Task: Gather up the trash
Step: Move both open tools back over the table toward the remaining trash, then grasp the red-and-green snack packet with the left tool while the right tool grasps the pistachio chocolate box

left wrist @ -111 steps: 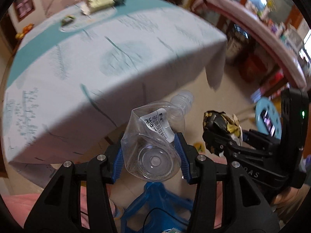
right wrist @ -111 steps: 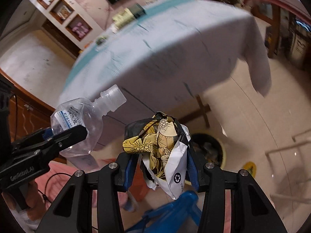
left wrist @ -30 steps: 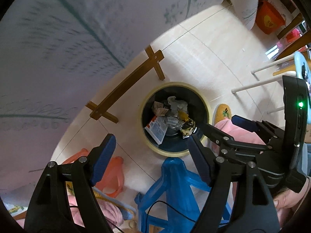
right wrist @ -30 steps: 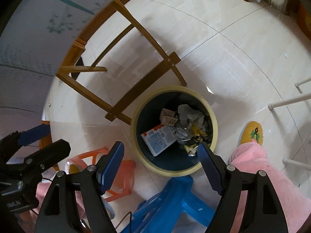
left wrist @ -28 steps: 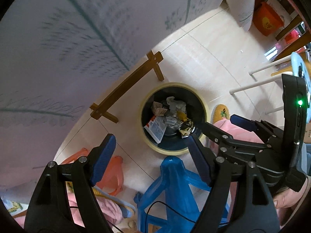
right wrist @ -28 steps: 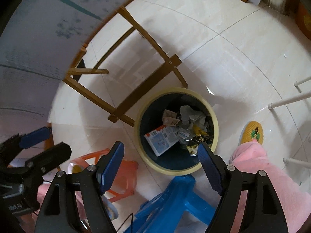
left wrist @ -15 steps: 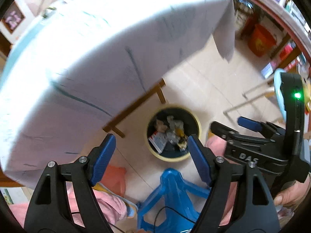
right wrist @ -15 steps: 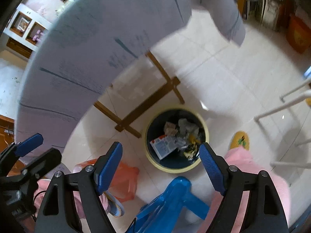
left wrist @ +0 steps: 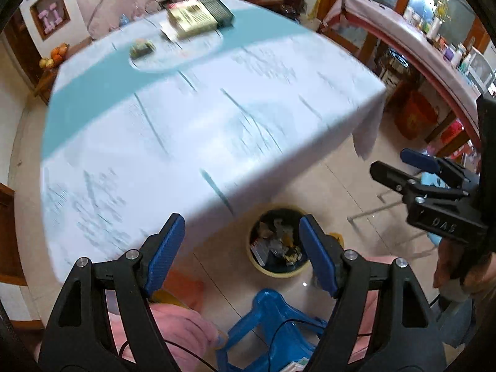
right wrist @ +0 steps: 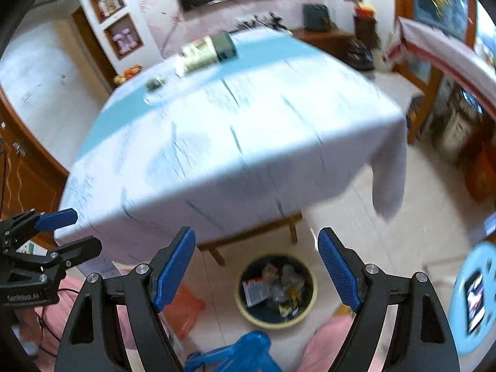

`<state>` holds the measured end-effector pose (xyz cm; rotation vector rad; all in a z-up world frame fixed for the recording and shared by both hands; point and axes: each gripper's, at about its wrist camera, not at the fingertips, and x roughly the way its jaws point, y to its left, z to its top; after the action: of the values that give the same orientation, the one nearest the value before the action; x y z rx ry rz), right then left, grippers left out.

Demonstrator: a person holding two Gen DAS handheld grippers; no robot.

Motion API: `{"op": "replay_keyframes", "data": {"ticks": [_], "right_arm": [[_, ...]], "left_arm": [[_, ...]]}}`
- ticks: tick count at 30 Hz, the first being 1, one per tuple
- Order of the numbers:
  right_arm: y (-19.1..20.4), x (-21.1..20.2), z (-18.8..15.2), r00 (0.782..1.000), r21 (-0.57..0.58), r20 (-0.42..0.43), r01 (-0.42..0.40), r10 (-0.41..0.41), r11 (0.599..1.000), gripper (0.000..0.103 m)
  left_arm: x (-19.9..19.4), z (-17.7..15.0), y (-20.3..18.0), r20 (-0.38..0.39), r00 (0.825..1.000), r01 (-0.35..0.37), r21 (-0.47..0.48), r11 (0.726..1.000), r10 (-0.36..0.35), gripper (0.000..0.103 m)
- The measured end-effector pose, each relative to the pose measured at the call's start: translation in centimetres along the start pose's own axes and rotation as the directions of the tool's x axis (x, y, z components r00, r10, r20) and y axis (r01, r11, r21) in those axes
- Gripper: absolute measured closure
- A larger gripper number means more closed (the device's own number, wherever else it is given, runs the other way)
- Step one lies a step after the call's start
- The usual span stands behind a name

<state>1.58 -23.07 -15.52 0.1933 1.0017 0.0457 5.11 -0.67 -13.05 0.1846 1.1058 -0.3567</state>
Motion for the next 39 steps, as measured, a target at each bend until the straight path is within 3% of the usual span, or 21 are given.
{"op": "replay_keyframes", "data": {"ticks": [7,15,21,28,39], "right_arm": [[2.4,-1.6,10.2,0.998,-0.017,0.035,-0.058,0.059,0.998,0.02],[4.2,-0.1,21.5,0.992,-0.022,0.101,-0.069,0.071,0.997,0.02],[5.0,3.9,28.6,0.991,0.025,0.095,-0.093,0.09,0.995,0.02],[5.7,11.8,34.7,0.995,0.106,0.044,-0.098,0.094,0.99,0.02],[4.7,23.0,37.4,0.994,0.242,-0.016,-0.098,0.105,0.965,0.012]], "left_arm": [[-3.3,8.2,5.9,0.059,0.997,-0.046,-0.044,0.998,0.049,0.029],[-2.4,18.1,13.2,0.06,0.996,-0.059,-0.141,0.988,0.068,0.029],[3.7,24.6,17.8,0.002,0.999,-0.042,-0.222,0.974,0.043,0.029],[11.5,29.4,22.8,-0.052,0.999,-0.021,-0.387,0.922,0.0,0.029],[20.6,32.1,24.8,-0.137,0.991,-0.069,-0.426,0.902,0.011,0.03]]}}
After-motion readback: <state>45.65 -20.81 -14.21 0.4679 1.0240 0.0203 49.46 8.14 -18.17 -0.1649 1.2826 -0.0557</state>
